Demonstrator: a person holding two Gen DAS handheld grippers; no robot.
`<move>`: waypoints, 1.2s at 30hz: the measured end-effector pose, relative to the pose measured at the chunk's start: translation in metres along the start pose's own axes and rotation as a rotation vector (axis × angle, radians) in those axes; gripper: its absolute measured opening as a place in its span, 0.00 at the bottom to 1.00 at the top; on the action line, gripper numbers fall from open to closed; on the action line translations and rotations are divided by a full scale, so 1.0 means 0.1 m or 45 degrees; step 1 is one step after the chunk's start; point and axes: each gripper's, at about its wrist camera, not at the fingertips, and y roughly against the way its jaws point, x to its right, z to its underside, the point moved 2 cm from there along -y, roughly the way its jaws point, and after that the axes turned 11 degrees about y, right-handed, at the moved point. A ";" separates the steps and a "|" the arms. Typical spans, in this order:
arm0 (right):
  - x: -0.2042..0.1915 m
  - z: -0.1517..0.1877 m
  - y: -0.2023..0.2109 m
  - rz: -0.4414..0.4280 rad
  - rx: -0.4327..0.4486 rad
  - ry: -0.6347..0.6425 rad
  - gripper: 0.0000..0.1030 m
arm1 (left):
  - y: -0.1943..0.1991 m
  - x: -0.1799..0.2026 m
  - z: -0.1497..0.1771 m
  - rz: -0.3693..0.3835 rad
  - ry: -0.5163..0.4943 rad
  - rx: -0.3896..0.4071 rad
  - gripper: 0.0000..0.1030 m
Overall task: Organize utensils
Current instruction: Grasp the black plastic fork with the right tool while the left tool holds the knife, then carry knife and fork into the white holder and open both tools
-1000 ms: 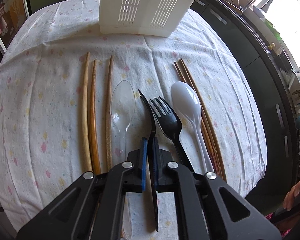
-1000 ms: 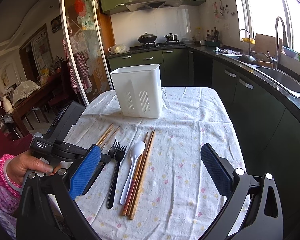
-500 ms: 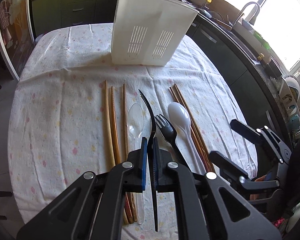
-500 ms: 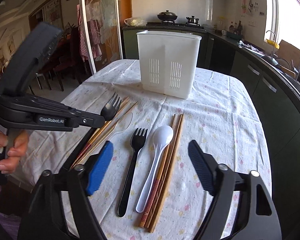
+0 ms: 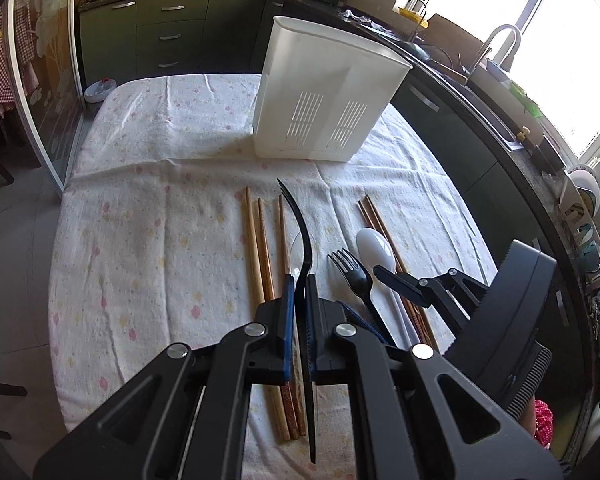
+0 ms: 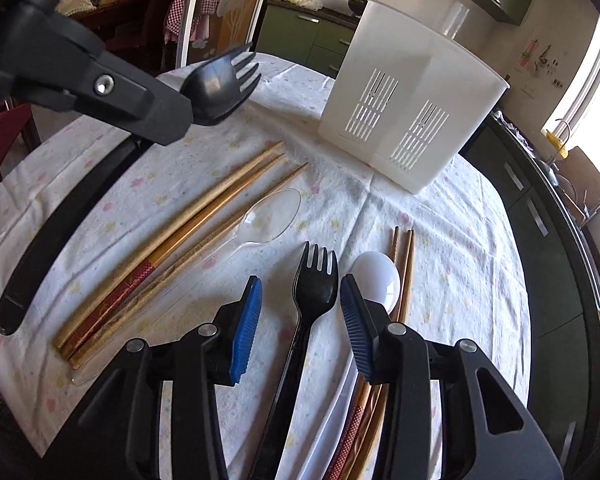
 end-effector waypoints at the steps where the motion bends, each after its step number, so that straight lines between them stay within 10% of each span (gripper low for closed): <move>1: 0.01 0.00 -0.03 -0.006 -0.006 -0.008 0.40 | 0.01 -0.01 0.00 0.001 0.003 0.001 0.05; 9: 0.22 -0.03 -0.14 -0.091 -0.036 -0.096 0.40 | 0.06 -0.06 0.00 0.005 0.008 0.020 0.05; 25: 0.85 0.35 -0.08 -0.412 0.015 -0.468 0.07 | 0.02 -0.03 0.01 0.007 -0.004 0.002 0.05; 36: 1.14 0.32 0.37 -0.550 0.286 -0.608 0.05 | 0.18 0.18 -0.21 0.095 -0.051 0.070 0.05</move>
